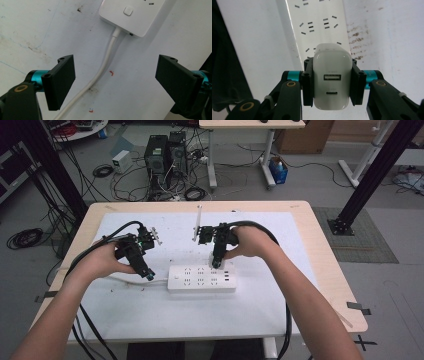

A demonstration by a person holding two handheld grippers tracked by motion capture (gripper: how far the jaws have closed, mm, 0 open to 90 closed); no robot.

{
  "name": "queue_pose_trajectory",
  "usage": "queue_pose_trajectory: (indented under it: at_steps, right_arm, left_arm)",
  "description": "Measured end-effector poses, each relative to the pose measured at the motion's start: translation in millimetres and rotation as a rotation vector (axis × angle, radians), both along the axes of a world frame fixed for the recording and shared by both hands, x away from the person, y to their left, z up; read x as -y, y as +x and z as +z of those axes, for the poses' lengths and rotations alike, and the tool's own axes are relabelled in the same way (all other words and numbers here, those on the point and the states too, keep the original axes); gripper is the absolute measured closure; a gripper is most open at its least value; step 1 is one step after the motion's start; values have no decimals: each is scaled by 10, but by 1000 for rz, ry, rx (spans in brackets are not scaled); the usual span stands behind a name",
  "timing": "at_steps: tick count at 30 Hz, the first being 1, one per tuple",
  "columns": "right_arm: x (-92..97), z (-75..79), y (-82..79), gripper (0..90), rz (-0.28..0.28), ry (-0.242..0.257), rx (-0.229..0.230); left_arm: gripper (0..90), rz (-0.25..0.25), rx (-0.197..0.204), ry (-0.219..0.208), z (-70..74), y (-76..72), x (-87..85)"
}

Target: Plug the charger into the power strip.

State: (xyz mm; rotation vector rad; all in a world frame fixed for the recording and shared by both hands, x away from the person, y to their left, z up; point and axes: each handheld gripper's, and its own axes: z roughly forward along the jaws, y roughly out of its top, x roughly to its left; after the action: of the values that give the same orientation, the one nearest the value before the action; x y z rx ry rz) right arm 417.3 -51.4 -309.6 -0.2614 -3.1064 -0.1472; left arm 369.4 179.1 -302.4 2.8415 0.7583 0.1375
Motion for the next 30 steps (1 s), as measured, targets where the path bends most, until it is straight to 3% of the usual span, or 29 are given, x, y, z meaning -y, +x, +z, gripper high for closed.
queue_pose_trajectory:
  at_steps: [2,9,30]
  right_arm:
    - [-69,-157,26,623,31,-22,5]
    - [-137,-301,80,623,64,-42,9]
    - [-157,-405,69,625,187,-49,32]
  left_arm:
    - [164,-2,0,6,-11,-29,-27]
    - [164,-7,6,9,-9,-89,-113]
    - [164,-16,-19,-21,-65,-109,-151]
